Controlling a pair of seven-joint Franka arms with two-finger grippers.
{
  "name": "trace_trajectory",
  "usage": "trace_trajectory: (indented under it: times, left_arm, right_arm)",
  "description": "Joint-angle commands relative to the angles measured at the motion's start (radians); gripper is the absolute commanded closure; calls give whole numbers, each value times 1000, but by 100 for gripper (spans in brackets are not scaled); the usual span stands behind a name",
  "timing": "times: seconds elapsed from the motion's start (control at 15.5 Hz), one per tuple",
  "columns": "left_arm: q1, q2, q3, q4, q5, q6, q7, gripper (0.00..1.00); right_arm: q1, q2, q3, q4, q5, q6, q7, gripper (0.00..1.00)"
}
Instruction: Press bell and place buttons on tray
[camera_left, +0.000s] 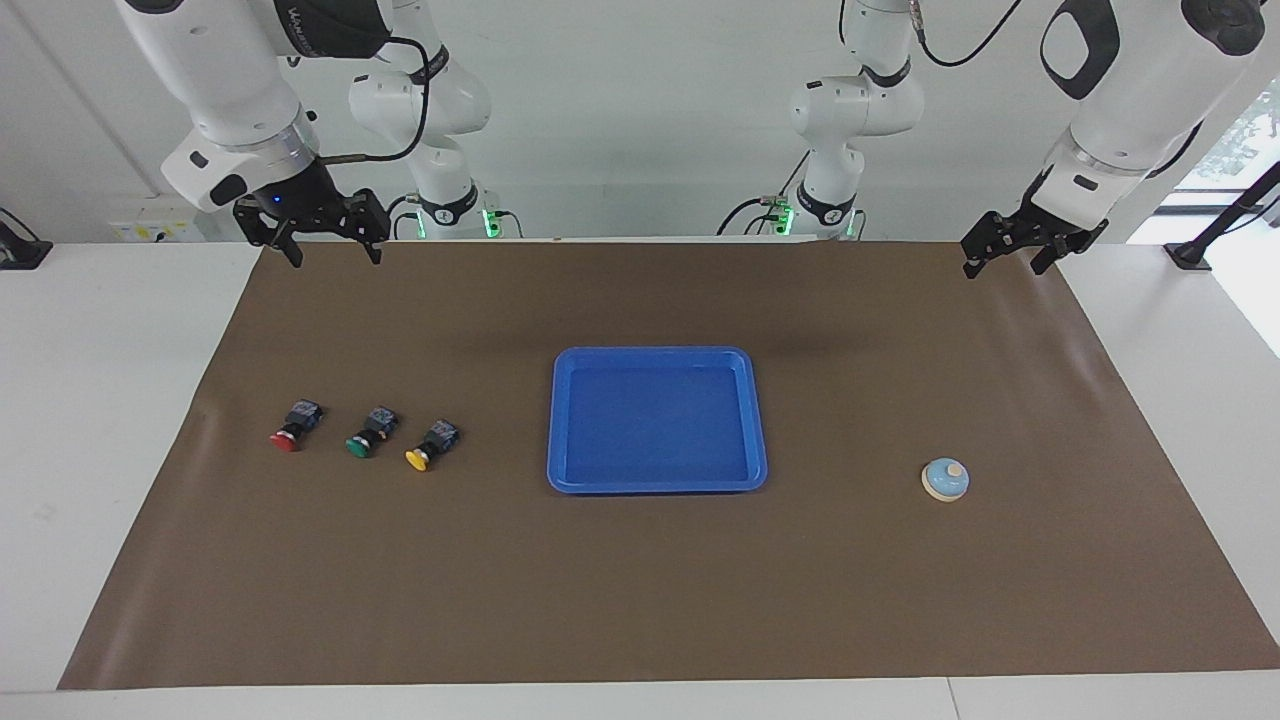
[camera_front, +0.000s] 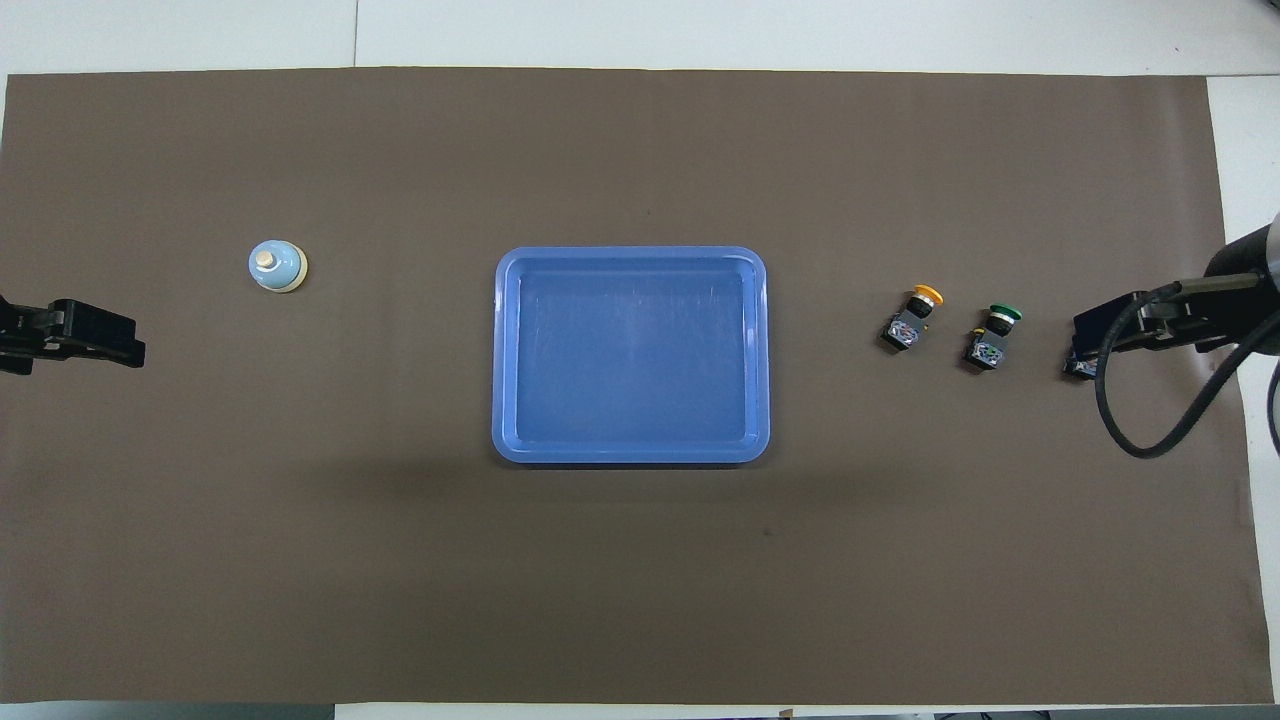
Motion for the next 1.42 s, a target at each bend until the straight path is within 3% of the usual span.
trace_trajectory:
  times: [0.0,0.32,0.45,0.97,1.22,1.35]
  left_arm:
    - [1,-17,3,-10,-15,0,3,0]
    - [1,-17,3,-10,-15,0,1,0]
    - [1,-17,3,-10,-15,0,1,0]
    - [1,-17,3,-10,-15,0,1,0]
    - [1,-17,3,-10,-15,0,1,0]
    - [1,-17,3,-10,-15,0,1,0]
  right_arm:
    - [-5,-39,4,-63,17,34,-16,0]
    - [-3,-128,4,-331,19,285,121,0]
    - [0,-126,9,-398,19,350,224,0]
    - [49,87,12,-438,19,577,571,0]
    - [49,114,13,-528,19,744,573,0]
    - [49,154,12,-527,19,780,594,0]
